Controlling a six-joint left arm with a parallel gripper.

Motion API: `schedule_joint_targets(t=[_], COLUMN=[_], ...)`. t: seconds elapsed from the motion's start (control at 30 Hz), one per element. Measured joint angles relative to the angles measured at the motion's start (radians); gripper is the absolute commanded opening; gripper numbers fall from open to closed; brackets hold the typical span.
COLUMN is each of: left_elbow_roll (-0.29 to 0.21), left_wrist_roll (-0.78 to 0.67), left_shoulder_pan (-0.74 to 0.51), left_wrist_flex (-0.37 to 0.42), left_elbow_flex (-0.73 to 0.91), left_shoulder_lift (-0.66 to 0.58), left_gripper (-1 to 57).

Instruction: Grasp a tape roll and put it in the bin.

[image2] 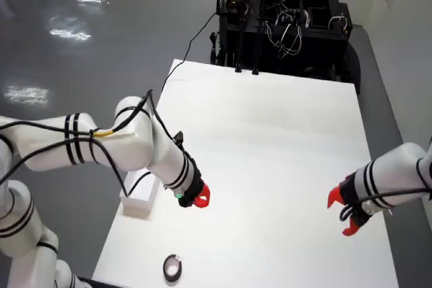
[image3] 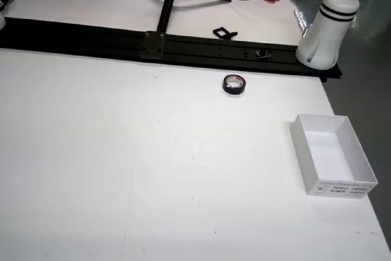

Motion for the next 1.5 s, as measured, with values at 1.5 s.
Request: schedule_joint_targets(t=[1.5], left_elbow_roll=[0.149], left_wrist_roll=[-0.609], left_shoulder_pan=[0.169], left_wrist_flex=[-0.010], left_elbow_flex=[0.072], left_shoulder_lift=[0.379], left_gripper=[20.0])
